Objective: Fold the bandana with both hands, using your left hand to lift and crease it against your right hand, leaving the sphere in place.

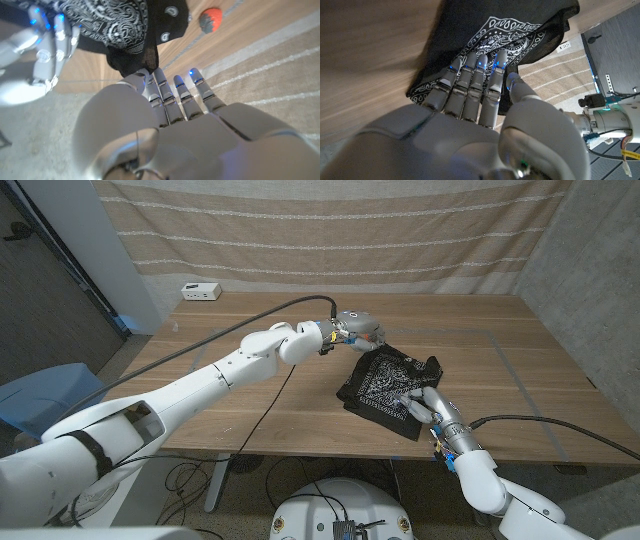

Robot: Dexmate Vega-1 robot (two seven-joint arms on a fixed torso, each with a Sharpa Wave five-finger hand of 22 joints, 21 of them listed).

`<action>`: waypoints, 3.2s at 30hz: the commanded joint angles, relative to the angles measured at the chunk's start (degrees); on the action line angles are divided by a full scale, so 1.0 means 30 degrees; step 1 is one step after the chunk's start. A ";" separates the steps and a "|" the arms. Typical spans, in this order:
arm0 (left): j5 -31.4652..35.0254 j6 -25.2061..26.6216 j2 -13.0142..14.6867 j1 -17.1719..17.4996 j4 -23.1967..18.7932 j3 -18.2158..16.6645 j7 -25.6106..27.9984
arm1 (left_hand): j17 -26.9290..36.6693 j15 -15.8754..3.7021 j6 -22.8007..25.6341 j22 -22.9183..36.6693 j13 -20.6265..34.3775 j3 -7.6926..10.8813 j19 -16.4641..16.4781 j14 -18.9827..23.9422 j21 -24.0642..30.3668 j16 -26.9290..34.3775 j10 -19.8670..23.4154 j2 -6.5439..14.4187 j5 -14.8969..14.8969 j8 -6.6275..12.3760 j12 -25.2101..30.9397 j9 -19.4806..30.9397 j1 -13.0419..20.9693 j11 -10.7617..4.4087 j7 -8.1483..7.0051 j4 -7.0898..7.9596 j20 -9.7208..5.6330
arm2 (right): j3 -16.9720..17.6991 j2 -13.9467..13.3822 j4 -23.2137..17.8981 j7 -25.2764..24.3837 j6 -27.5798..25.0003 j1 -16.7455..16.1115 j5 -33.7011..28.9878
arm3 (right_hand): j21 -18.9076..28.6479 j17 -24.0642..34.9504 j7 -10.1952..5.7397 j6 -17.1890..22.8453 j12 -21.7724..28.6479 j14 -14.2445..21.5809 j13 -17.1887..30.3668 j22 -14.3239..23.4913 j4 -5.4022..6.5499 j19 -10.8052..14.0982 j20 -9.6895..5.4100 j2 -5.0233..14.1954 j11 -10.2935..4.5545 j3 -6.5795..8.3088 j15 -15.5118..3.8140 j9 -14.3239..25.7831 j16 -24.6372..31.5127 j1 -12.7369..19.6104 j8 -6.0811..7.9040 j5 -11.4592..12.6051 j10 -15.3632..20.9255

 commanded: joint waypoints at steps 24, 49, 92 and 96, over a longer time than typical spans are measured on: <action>-1.3615 -0.2866 -0.3807 -0.2207 0.4872 0.0126 -0.9793 | -0.0158 -0.0682 -0.0155 0.0190 0.0415 0.0499 -0.0799 0.0106 0.1025 0.0097 -0.0290 -0.0820 -0.0830 0.3404 0.0573 -0.0328 -0.0218 0.1292 0.1387 -0.1129 0.0385 | -0.0507 0.0349 0.0495 -0.1210 -0.1250 0.0188 -0.0089 | -0.0037 0.0015 0.0102 0.0283 0.0090 -0.0238 0.0101 0.0056 -0.0137 0.0039 -0.0150 0.0049 0.0021 0.0029 -0.0009 0.0078 -0.0126 0.0018 0.0045 0.0016 0.0072; -1.8200 -0.3276 -0.7909 -0.4490 1.4359 0.0470 -1.8398 | -0.1123 0.2657 -1.0929 -0.0897 -0.4030 -0.4328 -0.5509 -0.3964 -0.0056 0.0291 -0.7423 -0.2041 -0.0991 -0.6043 -0.3566 -0.7964 -0.8297 0.4391 0.0406 0.0021 0.2022 | 0.1312 0.0073 -0.1840 -0.3364 -0.3602 -0.1543 -0.0864 | -0.0169 -0.0348 -0.0109 -0.1238 -0.0233 -0.0444 0.0121 0.0058 0.0204 -0.0215 0.0456 -0.0989 0.0014 -0.0538 0.0500 0.0094 -0.0738 -0.1116 -0.0264 -0.0031 -0.0986; -1.7217 -0.6691 -0.2544 0.1688 0.6102 -0.4271 -0.6843 | -0.1465 0.2565 -1.2102 -0.0973 -0.4818 -0.4345 -0.5599 -0.4494 -0.0415 0.0132 -0.8486 -0.2028 -0.0866 -0.5927 -0.3643 -0.8796 -0.8735 0.3942 -0.0309 -0.0368 0.1990 | 0.4638 0.2858 -0.4027 -0.6180 -0.3723 -0.3084 -0.5933 | -0.0423 -0.0658 -0.0698 -0.3121 -0.0728 -0.2089 0.0113 0.0050 -0.0218 -0.0468 0.0345 -0.1315 -0.0631 0.0302 0.0030 0.0127 -0.2279 -0.1302 -0.0453 0.0089 -0.2864; -1.7276 -0.6581 -0.1767 0.2594 0.5241 -0.4842 -0.5556 | -0.1483 0.2573 -1.2284 -0.0981 -0.4896 -0.4319 -0.5459 -0.4577 -0.0395 0.0115 -0.8613 -0.1987 -0.0850 -0.5949 -0.3650 -0.8845 -0.8755 0.3860 -0.0438 -0.0408 0.1988 | 0.4800 0.2932 -0.3491 -0.5419 -0.2547 -0.2336 -0.4857 | -0.0527 -0.0599 -0.0835 -0.4020 -0.0865 -0.2765 0.0113 0.0045 -0.0236 -0.0652 0.0376 -0.1343 -0.0770 0.0329 0.0078 0.0136 -0.2531 -0.1284 -0.0416 0.0073 -0.3991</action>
